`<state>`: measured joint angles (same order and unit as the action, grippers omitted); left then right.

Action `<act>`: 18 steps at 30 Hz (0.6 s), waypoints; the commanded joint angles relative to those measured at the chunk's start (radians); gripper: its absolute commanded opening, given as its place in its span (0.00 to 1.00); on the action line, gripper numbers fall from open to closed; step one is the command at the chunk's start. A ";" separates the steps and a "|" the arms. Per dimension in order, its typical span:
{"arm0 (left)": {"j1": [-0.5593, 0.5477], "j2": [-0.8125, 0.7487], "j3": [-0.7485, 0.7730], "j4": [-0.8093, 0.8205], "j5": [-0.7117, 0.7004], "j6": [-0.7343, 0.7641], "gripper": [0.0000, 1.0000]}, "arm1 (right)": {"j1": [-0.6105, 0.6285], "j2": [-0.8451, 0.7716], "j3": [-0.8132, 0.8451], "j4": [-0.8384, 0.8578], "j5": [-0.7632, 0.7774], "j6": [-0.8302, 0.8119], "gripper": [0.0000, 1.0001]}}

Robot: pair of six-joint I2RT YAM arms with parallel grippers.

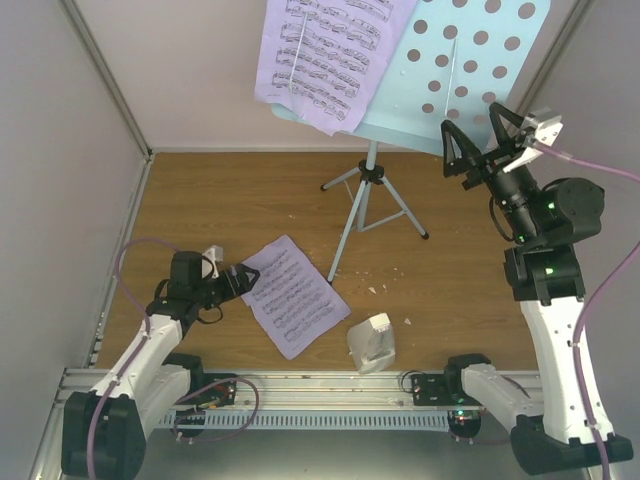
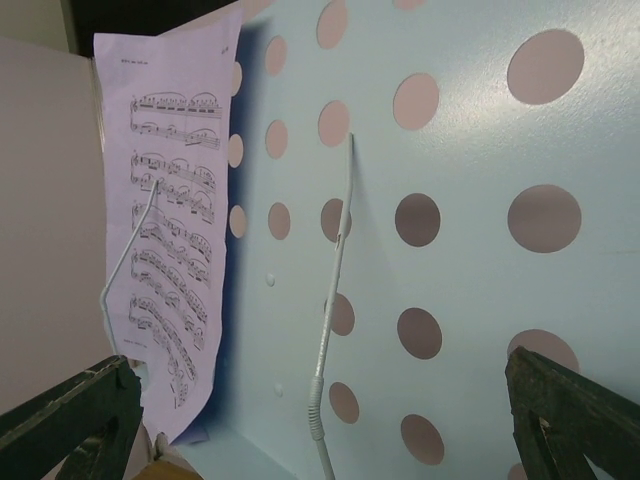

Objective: Pack up the instrument practice props

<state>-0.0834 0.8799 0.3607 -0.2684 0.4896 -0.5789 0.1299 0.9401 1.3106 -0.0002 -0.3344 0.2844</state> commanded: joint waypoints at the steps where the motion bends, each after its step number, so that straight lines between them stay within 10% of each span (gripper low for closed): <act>1: 0.005 -0.038 0.052 0.036 -0.106 -0.042 0.99 | 0.005 -0.046 -0.007 0.005 0.020 -0.019 0.99; 10: 0.007 -0.094 0.196 0.035 -0.278 -0.034 0.99 | 0.005 -0.159 -0.058 0.078 -0.080 -0.020 1.00; 15: 0.007 -0.014 0.325 0.135 -0.091 0.117 0.99 | 0.009 -0.019 0.043 0.006 -0.495 -0.009 0.89; 18: 0.000 0.056 0.449 0.165 0.019 0.151 0.96 | 0.078 0.050 0.063 -0.077 -0.462 -0.039 0.86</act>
<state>-0.0830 0.8711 0.6838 -0.2241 0.3611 -0.5220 0.1406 0.8913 1.3571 0.0345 -0.6613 0.2733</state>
